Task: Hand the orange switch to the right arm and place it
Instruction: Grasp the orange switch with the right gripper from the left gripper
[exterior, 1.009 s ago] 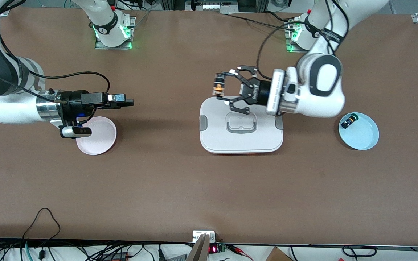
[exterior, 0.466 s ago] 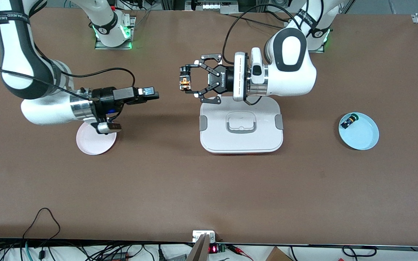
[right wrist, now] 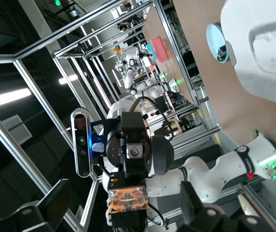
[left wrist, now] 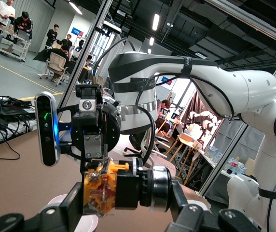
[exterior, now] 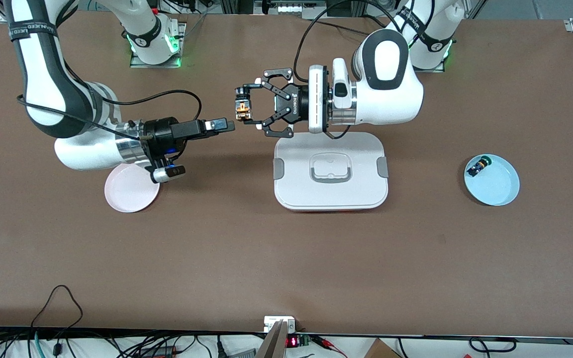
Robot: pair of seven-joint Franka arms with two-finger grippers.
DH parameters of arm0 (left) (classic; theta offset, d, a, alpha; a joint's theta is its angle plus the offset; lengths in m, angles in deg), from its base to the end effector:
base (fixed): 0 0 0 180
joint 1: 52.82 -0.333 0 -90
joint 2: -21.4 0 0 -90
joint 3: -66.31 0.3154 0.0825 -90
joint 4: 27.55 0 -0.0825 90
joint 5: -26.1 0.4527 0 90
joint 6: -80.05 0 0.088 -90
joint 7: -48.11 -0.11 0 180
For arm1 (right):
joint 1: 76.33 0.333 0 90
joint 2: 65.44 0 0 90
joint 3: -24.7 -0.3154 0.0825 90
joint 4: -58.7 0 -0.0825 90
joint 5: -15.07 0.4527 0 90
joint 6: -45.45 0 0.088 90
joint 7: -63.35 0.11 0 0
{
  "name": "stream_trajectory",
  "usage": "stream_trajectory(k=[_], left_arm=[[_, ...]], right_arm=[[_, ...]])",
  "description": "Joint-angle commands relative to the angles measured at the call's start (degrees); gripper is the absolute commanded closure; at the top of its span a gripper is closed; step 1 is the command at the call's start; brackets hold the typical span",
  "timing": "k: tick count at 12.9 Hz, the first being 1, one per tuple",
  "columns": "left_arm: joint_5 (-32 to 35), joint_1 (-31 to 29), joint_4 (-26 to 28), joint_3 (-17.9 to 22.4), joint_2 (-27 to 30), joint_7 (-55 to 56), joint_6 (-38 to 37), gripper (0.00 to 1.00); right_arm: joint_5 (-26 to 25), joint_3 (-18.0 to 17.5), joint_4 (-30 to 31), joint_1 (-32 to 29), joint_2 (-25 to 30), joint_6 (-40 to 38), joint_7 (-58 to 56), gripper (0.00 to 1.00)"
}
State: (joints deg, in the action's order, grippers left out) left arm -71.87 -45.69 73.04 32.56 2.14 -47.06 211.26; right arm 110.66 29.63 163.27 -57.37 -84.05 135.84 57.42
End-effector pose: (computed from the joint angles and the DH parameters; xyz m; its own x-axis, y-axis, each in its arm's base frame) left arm 0.5625 -0.4714 0.4260 0.4560 -0.0556 0.8883 -0.8900 -0.0315 0.4549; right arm 0.6346 0.2755 0.3850 0.8686 0.1909 -0.4572 -0.4580 -0.0425 -0.8879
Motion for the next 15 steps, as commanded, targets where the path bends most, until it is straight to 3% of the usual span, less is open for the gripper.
stream_trajectory(k=[1, 11, 15], left_arm=[[-1.53, 0.51, -1.36, 0.08, -0.61, 0.16, 0.71, 1.00], [-1.53, 0.51, -1.36, 0.08, -1.05, 0.07, 0.71, 1.00], [-1.62, 0.51, -1.36, 0.08, -1.05, 0.07, 0.71, 1.00]], right_arm=[[1.53, 0.17, 0.89, 1.26, 0.85, 0.22, 5.82, 0.00], [1.44, -0.18, 2.91, 2.05, 2.69, -0.48, 7.60, 0.00], [1.44, -0.18, 2.91, 2.14, 3.13, -0.48, 7.25, 0.11]])
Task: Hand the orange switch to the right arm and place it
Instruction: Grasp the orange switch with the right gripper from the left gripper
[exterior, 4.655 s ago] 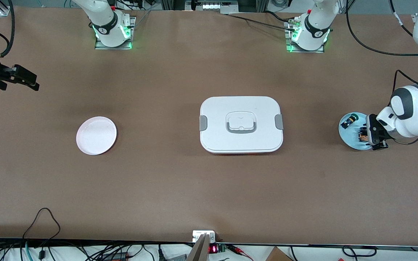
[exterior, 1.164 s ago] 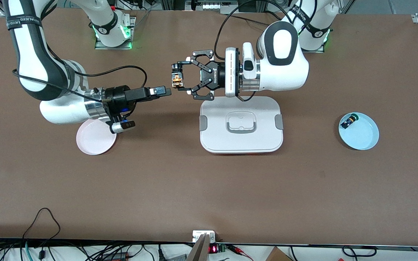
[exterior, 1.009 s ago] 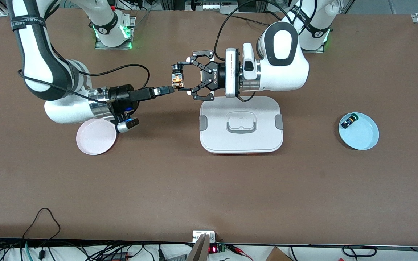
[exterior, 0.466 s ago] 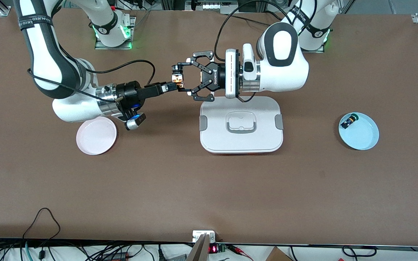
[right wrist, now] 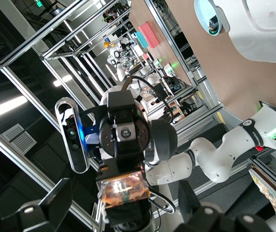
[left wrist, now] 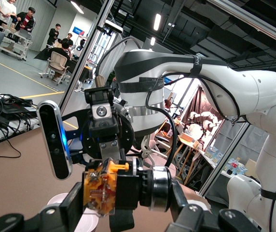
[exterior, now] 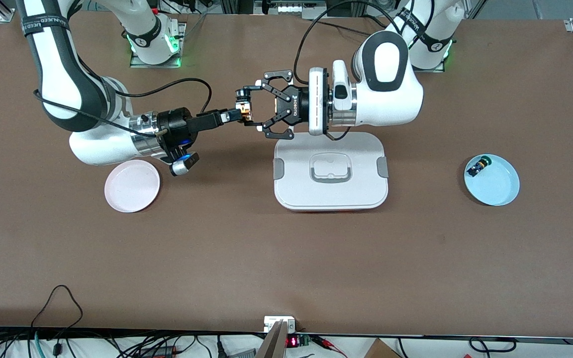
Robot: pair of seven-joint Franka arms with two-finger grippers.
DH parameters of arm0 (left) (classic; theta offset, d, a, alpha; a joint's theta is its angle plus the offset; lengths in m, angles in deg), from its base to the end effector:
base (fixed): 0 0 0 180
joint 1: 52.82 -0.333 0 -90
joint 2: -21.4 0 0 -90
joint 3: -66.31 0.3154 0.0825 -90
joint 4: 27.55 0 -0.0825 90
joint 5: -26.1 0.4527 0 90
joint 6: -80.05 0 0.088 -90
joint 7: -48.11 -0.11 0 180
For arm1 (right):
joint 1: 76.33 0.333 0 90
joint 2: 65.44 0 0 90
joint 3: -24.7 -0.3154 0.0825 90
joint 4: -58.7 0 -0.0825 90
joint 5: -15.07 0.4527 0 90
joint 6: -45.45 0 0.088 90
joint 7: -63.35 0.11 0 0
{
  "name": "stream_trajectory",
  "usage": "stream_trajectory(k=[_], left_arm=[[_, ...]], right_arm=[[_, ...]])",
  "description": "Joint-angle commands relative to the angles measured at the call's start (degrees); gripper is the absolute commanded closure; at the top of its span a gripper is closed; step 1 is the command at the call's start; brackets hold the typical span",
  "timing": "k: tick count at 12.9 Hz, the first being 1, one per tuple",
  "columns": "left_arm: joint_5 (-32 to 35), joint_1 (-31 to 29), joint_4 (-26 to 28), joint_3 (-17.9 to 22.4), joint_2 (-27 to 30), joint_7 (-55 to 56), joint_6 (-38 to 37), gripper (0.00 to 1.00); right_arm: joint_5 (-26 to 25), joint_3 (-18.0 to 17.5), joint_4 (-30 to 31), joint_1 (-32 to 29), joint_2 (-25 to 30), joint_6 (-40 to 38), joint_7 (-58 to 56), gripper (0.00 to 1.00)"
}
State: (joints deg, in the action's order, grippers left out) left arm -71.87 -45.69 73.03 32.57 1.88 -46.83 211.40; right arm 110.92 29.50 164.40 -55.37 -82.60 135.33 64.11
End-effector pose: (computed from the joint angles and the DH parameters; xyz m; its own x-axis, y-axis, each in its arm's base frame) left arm 0.5632 -0.4712 0.4231 0.4634 -0.0561 0.8844 -0.8861 -0.0345 0.4621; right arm 0.6179 0.2974 0.3934 0.8025 0.2251 -0.5525 -0.5507 -0.0770 -0.8312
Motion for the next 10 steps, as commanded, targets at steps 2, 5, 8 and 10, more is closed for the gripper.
stream_trajectory(k=[2, 5, 8, 10], left_arm=[[-1.62, 0.51, -1.35, 0.08, -0.79, -0.25, 0.57, 1.00], [-1.62, 0.51, -1.35, 0.08, -0.88, -0.34, 0.57, 1.00], [-1.62, 0.51, -1.35, 0.08, -0.88, -0.34, 0.57, 1.00], [-1.62, 0.51, -1.35, 0.08, -0.88, -0.25, 0.57, 1.00]], right_arm=[[1.18, -0.05, 1.79, 0.13, 1.60, 0.03, 0.56, 0.16], [1.18, -0.05, 1.62, 0.13, 1.59, 0.03, -0.13, 0.39], [1.18, -0.05, 1.44, 0.13, 1.59, -0.06, -2.33, 0.68], [1.18, -0.49, 1.61, 0.05, 1.42, -0.23, -3.82, 0.74]])
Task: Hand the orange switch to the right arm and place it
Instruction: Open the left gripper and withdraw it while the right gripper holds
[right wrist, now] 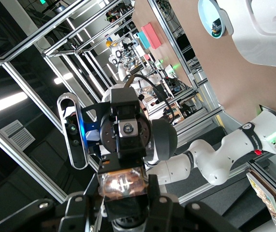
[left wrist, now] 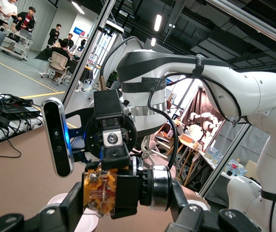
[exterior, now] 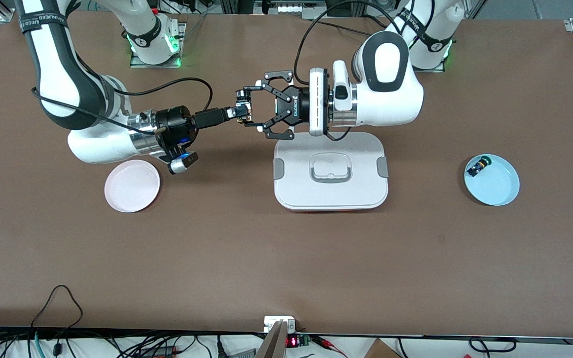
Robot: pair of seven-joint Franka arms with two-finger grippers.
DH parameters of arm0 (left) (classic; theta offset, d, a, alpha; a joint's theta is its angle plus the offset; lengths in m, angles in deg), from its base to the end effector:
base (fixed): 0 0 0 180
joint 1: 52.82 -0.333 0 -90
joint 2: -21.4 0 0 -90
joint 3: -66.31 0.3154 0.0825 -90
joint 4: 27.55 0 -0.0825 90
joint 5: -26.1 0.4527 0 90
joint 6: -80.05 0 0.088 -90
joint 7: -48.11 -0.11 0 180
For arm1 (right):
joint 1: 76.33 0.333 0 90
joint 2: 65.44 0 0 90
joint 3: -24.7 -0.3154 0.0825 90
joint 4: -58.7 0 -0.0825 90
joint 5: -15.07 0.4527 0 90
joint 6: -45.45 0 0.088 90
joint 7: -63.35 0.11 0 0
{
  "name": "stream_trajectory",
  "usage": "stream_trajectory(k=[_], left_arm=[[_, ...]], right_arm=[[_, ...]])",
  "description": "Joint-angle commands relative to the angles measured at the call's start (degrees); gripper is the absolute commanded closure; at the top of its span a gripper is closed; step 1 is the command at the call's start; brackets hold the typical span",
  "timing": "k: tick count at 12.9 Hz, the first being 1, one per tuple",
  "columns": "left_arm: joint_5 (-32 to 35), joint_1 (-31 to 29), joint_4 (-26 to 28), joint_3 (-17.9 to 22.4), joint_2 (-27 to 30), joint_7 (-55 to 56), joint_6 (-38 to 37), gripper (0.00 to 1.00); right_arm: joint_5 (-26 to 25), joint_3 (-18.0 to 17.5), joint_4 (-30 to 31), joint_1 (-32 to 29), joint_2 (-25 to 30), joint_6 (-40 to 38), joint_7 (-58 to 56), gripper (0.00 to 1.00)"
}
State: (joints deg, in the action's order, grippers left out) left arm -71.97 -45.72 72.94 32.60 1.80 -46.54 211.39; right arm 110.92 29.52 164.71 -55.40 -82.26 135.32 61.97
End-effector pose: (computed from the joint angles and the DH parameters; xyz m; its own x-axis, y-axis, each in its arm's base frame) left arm 0.5642 -0.4707 0.4231 0.4691 -0.0534 0.8815 -0.8831 -0.0357 0.4678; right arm 0.6167 0.2963 0.3948 0.8229 0.2275 -0.5207 -0.5201 -0.0675 -0.8515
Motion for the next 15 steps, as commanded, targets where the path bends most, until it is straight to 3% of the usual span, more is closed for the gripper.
stream_trajectory(k=[1, 2, 3, 5, 9, 15], left_arm=[[-1.51, 0.55, -1.26, 0.04, -0.80, -0.54, 0.58, 1.00], [-1.51, 0.55, -1.26, 0.04, -0.80, -0.45, 0.58, 0.98], [-1.60, 0.55, -1.17, 0.04, -0.71, -0.45, 0.58, 0.85], [-2.04, 0.38, -1.17, 0.04, -0.53, -0.62, 0.49, 0.00], [-1.78, -2.16, 0.32, 0.92, 0.52, -0.88, 0.23, 0.00], [-0.63, -17.97, 7.69, 2.41, 3.77, -1.06, -0.03, 0.00]], right_arm=[[1.09, -0.51, 1.39, 0.17, 1.17, -0.22, -2.39, 0.76], [1.26, -0.51, 1.21, 0.17, 1.17, -0.14, -3.09, 0.79], [1.26, -0.51, 1.04, -0.01, 1.17, -0.14, -3.10, 0.79], [1.35, -0.51, 0.95, -0.19, 1.17, -0.14, -3.10, 0.80], [1.35, -0.51, 0.95, -0.27, 0.91, -0.14, -5.12, 0.84], [-0.05, -0.34, 0.69, -0.62, 0.73, 0.83, -10.29, 0.86]])
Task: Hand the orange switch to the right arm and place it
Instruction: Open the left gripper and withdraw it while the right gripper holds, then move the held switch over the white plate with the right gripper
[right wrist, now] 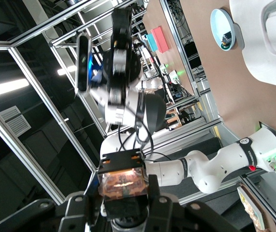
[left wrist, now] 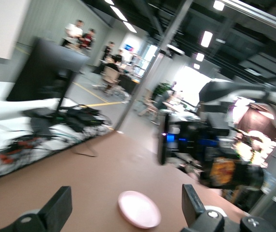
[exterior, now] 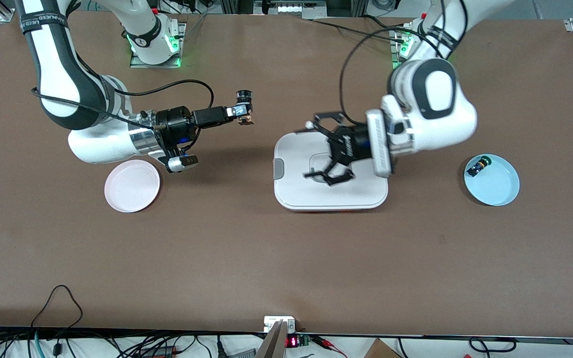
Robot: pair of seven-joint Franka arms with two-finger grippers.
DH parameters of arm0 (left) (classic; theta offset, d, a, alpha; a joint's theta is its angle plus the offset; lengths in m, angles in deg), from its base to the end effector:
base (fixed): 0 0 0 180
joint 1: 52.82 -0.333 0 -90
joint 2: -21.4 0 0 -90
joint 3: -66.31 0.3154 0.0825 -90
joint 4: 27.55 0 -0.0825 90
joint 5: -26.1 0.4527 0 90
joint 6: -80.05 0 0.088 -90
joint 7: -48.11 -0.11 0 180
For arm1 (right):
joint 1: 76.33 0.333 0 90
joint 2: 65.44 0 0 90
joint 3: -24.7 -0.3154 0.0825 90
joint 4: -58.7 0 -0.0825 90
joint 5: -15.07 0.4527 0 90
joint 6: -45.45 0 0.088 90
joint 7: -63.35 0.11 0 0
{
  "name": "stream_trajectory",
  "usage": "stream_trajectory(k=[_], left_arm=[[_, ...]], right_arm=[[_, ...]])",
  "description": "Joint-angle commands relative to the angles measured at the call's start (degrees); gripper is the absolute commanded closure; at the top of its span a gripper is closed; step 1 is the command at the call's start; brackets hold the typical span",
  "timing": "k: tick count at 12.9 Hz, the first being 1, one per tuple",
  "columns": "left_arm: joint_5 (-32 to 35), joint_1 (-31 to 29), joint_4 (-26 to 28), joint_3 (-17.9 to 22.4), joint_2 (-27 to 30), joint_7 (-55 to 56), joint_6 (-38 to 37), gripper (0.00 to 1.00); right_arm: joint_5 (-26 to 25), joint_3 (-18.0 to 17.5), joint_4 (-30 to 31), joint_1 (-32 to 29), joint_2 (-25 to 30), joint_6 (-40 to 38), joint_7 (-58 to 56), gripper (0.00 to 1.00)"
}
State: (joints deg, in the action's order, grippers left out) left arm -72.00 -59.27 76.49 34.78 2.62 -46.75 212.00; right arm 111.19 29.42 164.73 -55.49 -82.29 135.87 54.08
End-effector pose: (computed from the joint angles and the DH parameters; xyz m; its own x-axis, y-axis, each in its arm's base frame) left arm 0.6555 -0.3019 0.3924 0.5019 0.0343 0.8642 -0.8220 -0.2918 0.4890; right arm 0.6180 0.2958 0.3941 0.8884 0.2248 -0.4004 -0.4038 -0.0325 -0.9143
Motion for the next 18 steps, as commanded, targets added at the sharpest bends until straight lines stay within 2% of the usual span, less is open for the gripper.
stream_trajectory(k=[1, 2, 4, 7, 9, 11, 15, 18], left_arm=[[-0.52, -6.71, 5.90, 1.19, 3.56, -0.86, -0.64, 0.00], [0.35, -9.43, 7.40, 3.55, 3.92, -0.94, -0.90, 0.00], [12.51, -10.68, 6.98, 7.85, 3.57, -0.86, -0.82, 0.00], [17.14, -13.14, 7.15, 12.09, 3.22, -0.24, -0.21, 0.00], [27.72, -13.24, 6.28, 15.51, 3.13, 7.09, 0.15, 0.00], [42.40, -13.59, 3.56, 18.25, 3.31, 16.69, -1.25, 0.00], [54.03, -14.20, 3.37, 24.04, 3.39, 21.37, -2.92, 0.00], [63.70, -14.29, 1.19, 26.07, 3.75, 29.78, -5.90, 0.00]], right_arm=[[-2.58, -0.24, 0.67, -1.15, 0.58, 0.81, -4.94, 0.86], [-5.30, -0.32, 0.58, -1.76, 0.50, 1.60, -7.84, 0.86], [-11.80, -0.24, 0.58, -3.43, 0.49, 1.78, -11.72, 0.86], [-24.19, -0.24, 0.58, -5.72, 0.49, 2.13, -15.50, 0.86], [-31.92, -0.32, 0.58, -5.90, 0.49, 4.32, -17.96, 0.86], [-42.19, -0.32, 0.58, -5.98, 0.58, 6.95, -20.34, 0.86], [-60.75, -0.32, 0.58, -7.30, 0.41, 11.96, -27.80, 0.88], [-78.83, -0.32, 0.49, -7.66, -0.12, 18.28, -35.00, 0.88]])
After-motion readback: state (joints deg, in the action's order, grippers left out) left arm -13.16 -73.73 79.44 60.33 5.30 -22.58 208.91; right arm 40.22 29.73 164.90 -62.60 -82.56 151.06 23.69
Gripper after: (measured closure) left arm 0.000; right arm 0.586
